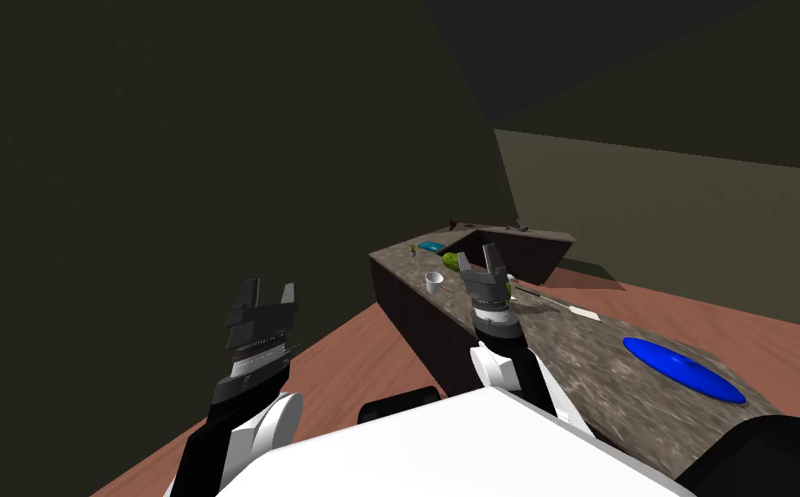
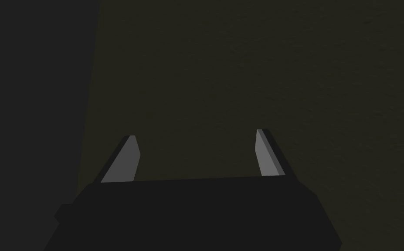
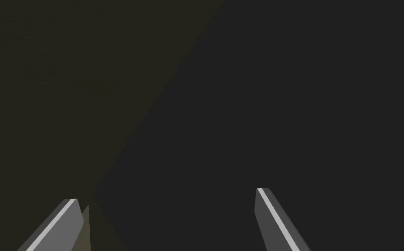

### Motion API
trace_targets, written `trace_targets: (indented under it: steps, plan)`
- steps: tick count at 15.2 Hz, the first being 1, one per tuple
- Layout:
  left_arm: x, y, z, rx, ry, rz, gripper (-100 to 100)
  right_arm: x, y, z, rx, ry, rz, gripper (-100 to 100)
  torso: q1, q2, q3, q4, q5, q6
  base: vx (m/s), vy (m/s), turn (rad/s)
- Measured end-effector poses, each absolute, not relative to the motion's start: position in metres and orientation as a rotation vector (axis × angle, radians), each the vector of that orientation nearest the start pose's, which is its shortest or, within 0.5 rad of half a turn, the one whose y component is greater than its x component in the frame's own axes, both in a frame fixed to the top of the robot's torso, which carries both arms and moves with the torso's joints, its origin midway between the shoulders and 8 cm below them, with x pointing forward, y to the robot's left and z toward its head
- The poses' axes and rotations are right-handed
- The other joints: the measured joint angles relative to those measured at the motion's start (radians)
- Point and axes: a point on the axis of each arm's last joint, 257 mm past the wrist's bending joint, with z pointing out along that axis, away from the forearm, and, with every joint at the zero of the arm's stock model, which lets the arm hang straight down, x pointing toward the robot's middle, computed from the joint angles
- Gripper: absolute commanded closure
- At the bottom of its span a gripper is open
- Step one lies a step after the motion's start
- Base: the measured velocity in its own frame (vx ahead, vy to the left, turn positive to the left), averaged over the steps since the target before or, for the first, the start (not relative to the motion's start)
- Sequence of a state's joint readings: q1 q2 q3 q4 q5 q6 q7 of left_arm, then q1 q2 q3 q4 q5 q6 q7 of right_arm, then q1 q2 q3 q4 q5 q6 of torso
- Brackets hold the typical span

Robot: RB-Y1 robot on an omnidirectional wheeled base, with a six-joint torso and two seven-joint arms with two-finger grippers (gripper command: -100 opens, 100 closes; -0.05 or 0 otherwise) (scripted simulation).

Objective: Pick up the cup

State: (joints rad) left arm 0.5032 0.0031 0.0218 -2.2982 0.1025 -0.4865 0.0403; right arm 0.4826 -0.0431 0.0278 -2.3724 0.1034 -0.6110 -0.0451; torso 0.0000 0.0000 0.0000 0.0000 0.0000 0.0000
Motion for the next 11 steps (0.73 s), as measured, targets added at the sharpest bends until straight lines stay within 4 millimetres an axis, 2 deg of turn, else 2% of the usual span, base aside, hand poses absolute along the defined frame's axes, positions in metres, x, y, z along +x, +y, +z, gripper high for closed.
trace_targets:
  steps: [5,11]
  plan:
    - [0.339,0.298,0.030,-0.728,0.535,-1.382,0,0.318,-0.230,0.069,0.358,0.659,1.348,-100,0.003,0.001,0.000,0.000,0.001,0.000,-0.014,0.045,-0.010]
    - [0.339,0.298,0.030,-0.728,0.535,-1.382,0,0.335,-0.217,0.032,0.295,0.838,1.299,-100,0.004,0.000,0.000,0.000,0.001,0.000,-0.007,0.056,-0.009]
